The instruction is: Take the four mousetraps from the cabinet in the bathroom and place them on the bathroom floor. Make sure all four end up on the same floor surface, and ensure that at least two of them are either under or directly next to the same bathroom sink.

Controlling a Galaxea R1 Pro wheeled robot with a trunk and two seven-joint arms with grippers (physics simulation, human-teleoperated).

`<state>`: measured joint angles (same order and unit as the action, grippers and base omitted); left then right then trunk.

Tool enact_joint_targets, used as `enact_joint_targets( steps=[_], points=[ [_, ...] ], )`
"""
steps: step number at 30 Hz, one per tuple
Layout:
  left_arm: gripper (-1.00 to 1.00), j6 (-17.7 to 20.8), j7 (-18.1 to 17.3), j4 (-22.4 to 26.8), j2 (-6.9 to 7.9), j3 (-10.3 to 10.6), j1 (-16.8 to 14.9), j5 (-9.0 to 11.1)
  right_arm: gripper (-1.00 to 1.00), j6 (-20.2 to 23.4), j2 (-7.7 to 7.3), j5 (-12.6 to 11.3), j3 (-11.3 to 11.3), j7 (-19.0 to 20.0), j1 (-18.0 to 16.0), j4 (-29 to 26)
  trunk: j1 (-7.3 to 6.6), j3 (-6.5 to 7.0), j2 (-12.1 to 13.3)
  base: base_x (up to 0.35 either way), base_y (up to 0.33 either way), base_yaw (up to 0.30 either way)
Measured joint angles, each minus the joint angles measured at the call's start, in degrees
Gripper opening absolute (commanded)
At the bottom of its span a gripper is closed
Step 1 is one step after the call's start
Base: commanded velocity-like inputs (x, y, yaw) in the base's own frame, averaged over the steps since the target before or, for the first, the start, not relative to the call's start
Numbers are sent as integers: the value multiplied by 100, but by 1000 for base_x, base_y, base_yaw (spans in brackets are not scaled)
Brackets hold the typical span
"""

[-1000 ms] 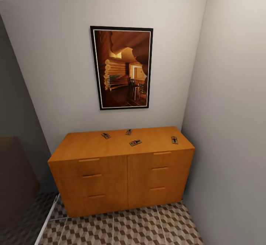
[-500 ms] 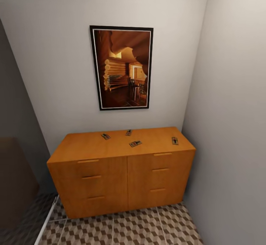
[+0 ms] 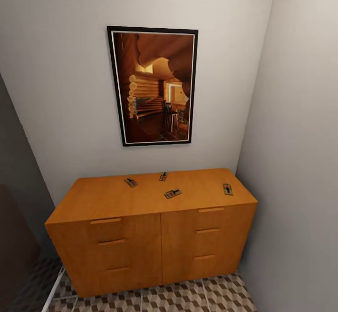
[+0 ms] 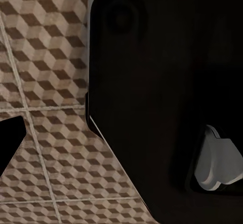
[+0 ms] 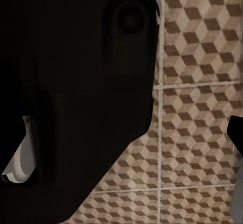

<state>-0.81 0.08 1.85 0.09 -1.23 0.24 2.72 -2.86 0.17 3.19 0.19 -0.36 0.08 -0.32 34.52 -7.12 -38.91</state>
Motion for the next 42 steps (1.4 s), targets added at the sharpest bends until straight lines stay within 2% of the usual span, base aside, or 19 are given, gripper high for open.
enact_joint_targets(
  steps=[10,42],
  points=[
    [100,-6,0,0,0,-8,0,-2,100,0,0,-5,-5,-1,0,0,3,0,0,197,0,0],
    [100,-8,0,0,0,-16,0,-2,100,-2,-10,17,16,27,0,0,3,0,1,7,0,0]
  ],
)
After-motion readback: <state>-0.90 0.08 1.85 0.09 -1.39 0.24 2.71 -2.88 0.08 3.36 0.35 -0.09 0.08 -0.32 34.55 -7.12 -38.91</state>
